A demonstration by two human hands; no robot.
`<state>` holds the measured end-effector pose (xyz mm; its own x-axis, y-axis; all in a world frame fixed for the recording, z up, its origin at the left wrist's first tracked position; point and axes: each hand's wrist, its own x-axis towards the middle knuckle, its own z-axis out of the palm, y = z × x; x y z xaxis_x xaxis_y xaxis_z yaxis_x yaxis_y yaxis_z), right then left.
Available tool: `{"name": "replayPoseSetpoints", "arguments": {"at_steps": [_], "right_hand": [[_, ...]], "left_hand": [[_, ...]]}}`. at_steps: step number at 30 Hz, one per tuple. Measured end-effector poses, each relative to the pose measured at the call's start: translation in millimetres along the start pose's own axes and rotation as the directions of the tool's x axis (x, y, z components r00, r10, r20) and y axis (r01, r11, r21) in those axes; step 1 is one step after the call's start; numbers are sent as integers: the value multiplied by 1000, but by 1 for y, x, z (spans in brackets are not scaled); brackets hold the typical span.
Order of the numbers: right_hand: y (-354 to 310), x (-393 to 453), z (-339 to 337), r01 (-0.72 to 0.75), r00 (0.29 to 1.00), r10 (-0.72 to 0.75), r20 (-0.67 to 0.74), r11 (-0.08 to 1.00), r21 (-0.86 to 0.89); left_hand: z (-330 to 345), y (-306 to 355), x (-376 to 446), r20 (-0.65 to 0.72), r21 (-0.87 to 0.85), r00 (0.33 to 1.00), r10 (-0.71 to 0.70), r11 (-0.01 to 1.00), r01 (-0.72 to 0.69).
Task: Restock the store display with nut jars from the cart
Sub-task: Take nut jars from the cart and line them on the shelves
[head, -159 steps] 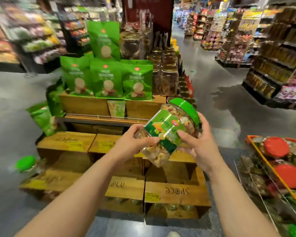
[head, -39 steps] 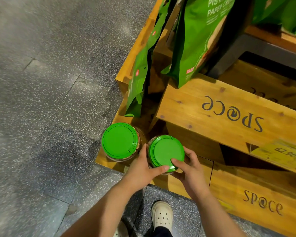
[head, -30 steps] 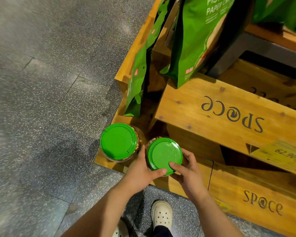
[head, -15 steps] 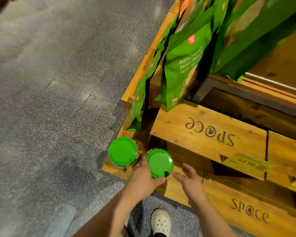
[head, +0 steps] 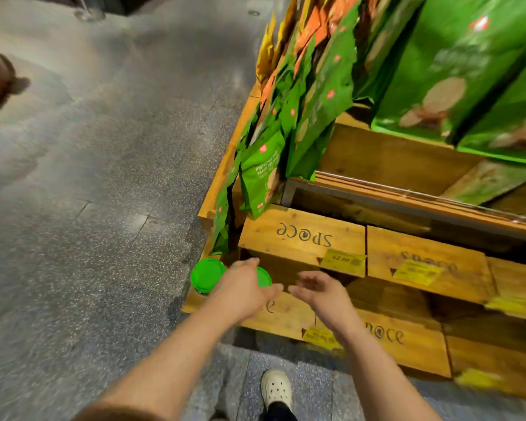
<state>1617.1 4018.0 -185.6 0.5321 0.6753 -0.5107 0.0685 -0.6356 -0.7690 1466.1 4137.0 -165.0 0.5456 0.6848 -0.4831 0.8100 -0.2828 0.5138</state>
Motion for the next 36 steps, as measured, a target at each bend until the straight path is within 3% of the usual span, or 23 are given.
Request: {"name": "replayPoseSetpoints", "arguments": {"at_steps": [9,17,24,36], "right_hand": [[-35,-156,-69,107,980,-102,-170,994,23],[-7,-280,-143,108,905,-99,-415,994,-1],[56,-366,-236,88,815,-24,-579,993,84],[205,-514,-423,58,647,66,-759,989,135]], "left_hand": [[-53,73,-119,45,177,958,283,942,-287],[-35,180,-207,150,316,823,548,762,-565],[34,282,-258,261,324,718,645,643,-694],[216,480,-367,420,254,474,774,401,-880]]}}
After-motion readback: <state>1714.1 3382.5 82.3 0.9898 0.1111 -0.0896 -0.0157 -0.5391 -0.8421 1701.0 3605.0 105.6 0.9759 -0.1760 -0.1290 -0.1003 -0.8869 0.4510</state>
